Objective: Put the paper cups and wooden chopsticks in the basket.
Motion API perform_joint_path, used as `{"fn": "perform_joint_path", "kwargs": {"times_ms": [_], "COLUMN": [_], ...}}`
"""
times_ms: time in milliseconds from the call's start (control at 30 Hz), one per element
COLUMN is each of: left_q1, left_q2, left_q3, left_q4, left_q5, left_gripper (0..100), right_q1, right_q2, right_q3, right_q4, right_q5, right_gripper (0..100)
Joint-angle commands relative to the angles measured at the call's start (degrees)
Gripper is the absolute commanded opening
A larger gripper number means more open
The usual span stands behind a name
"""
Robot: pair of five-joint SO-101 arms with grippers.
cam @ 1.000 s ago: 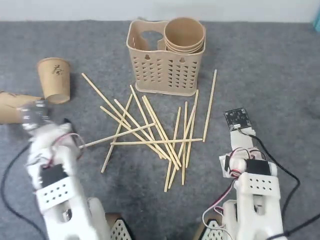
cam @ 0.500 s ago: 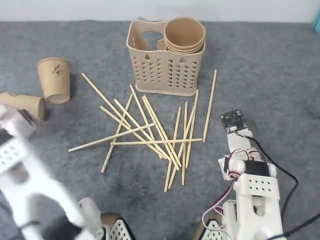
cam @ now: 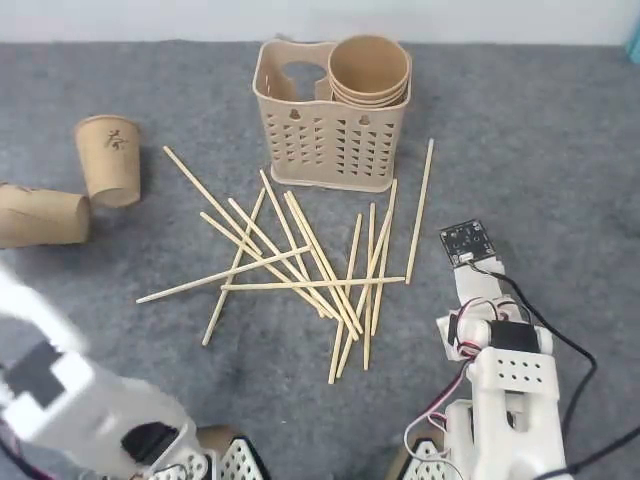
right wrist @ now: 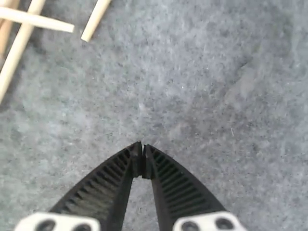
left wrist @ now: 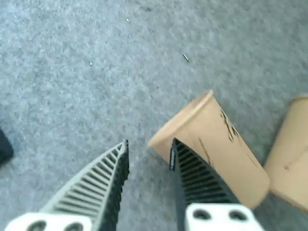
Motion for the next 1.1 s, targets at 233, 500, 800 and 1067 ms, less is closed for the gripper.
{"fn": "perform_joint_path", "kwargs": {"times_ms": [233,500,800,1067], "left_q1": [-0.9,2.5,11.1,21.0], "left_q2": [20.3,28.1,28.4,28.4], "left_q3": [-18.3,-24.7,-41.2,-41.1], "left_q4": [-10.9,-5.4,20.0,33.8], "left_q5": [11.0,11.0,11.1,11.0], "left_gripper": [14,14,14,14], "right_q1": [0.5,0.5,-1.4,-1.3], "right_q2": [-1.1,-1.1,-1.5,-1.5], "right_q3": [-0.1,0.0,1.6,1.5], "right_q4": [-0.8,-1.5,-3.9,-4.0], "right_q5": [0.5,0.5,0.6,0.7], "right_gripper": [0.7,0.7,0.7,0.7]}}
